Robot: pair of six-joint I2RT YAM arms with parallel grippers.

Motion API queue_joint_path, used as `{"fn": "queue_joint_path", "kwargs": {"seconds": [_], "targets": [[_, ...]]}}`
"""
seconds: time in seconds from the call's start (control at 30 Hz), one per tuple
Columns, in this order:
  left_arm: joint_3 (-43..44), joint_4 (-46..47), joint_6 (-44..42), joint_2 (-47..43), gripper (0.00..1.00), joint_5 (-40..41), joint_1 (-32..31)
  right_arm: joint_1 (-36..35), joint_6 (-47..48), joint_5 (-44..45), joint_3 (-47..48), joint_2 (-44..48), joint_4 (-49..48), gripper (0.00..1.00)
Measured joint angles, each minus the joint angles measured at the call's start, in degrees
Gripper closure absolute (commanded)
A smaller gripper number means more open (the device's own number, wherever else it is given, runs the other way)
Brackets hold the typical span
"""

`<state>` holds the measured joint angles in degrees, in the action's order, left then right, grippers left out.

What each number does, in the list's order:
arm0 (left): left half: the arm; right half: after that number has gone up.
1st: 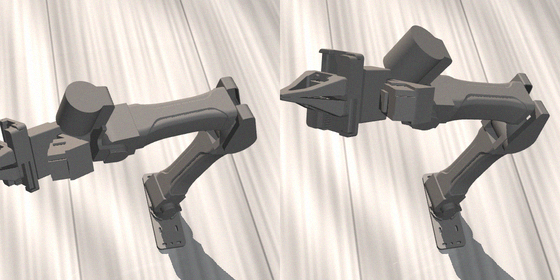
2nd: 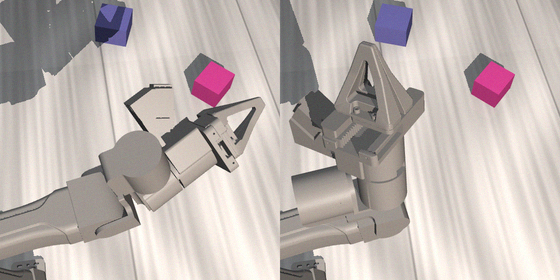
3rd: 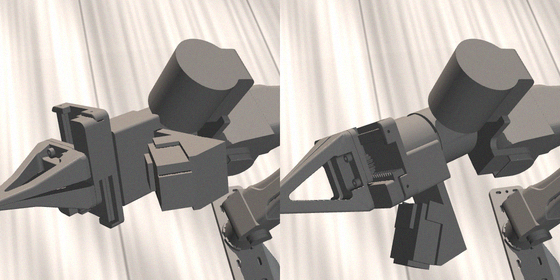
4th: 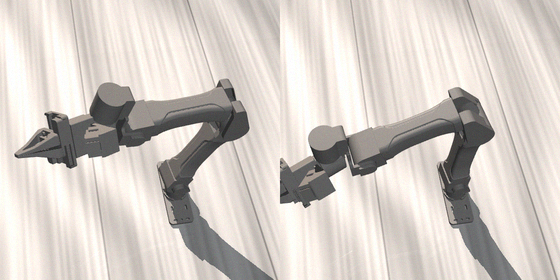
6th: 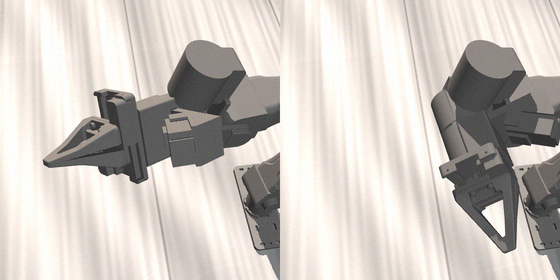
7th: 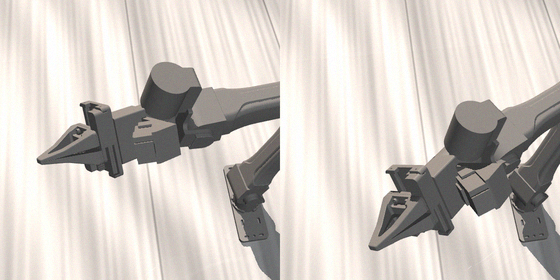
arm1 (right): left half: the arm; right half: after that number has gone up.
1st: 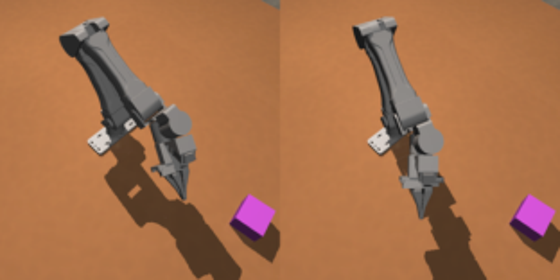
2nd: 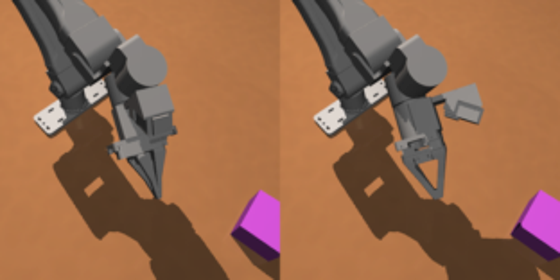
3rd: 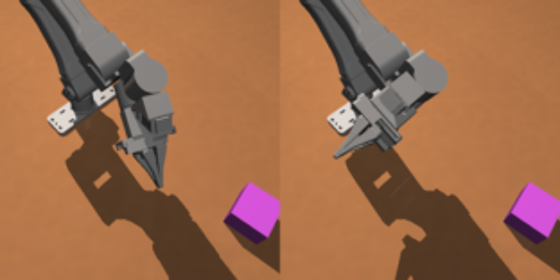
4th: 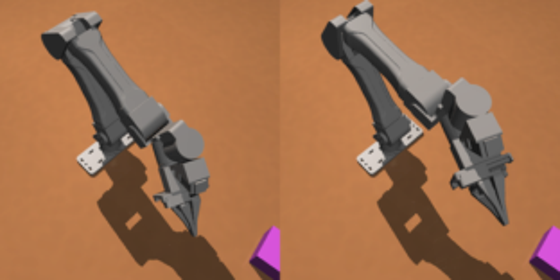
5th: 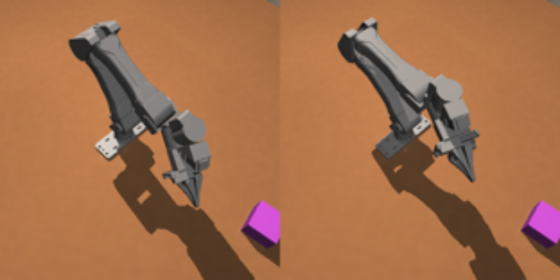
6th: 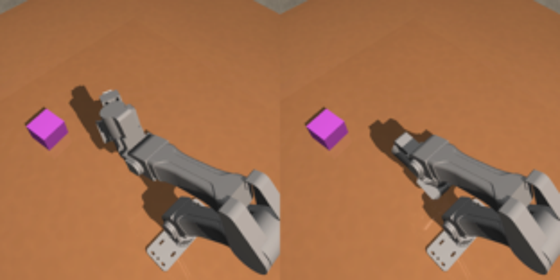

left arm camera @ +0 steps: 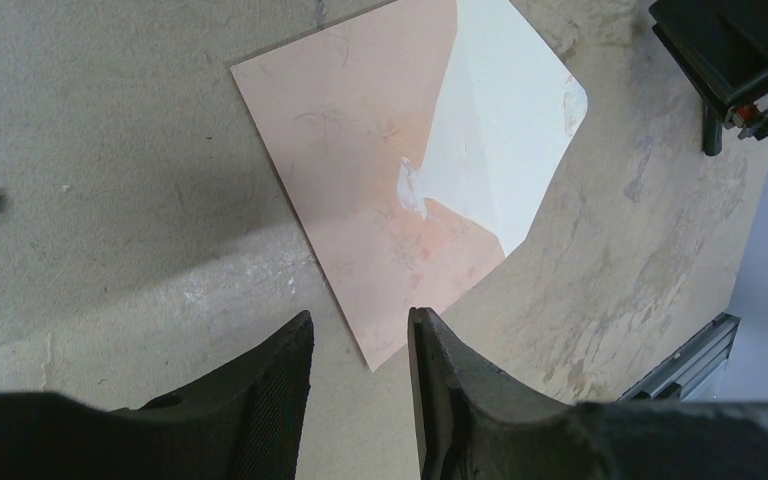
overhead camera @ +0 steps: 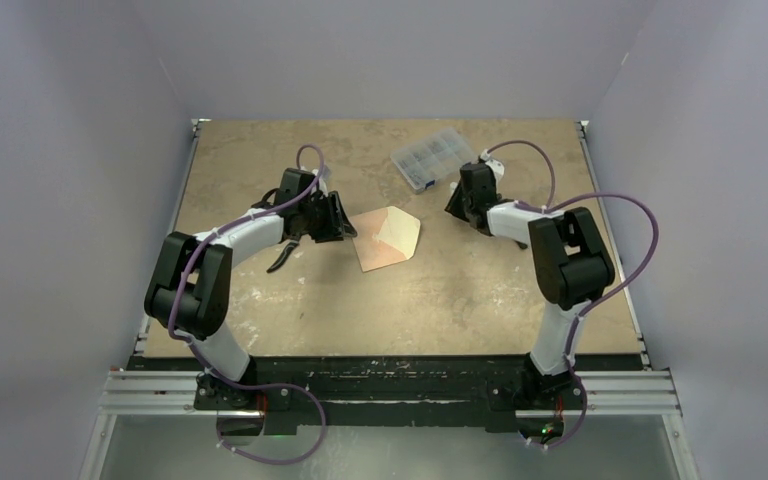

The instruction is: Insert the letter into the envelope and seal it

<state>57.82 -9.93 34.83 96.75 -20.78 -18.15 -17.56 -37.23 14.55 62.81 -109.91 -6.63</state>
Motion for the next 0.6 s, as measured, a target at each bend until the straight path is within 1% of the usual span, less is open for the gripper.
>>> {"fn": "queue_joint_path", "kwargs": {"seconds": [0.1,0.17,0.27,0.4,0.53,0.6], "targets": [[0.00,0.00,0.00,0.00,0.61,0.02,0.00,-0.02,0.02,-3.43,-1.31,2.25,0.66,0.63],[0.00,0.02,0.00,0.00,0.62,-0.02,0.00,-0.02,0.20,-6.29,-1.73,3.41,0.59,0.69],[0.00,0.46,0.04,0.31,0.69,-0.04,0.00,-0.02,0.42,-10.51,-2.58,3.93,-0.13,0.77],[0.00,2.25,0.68,2.62,0.77,0.24,-0.26,-0.07,0.35,-15.91,-4.74,3.80,-0.61,0.85],[0.00,3.41,1.60,5.90,0.84,1.44,-1.22,-0.07,0.20,-20.87,-5.09,2.84,-1.38,0.88],[0.00,3.48,2.03,7.28,0.85,2.60,-1.81,-0.07,0.15,-23.80,-5.09,2.21,-2.43,0.89]]}}
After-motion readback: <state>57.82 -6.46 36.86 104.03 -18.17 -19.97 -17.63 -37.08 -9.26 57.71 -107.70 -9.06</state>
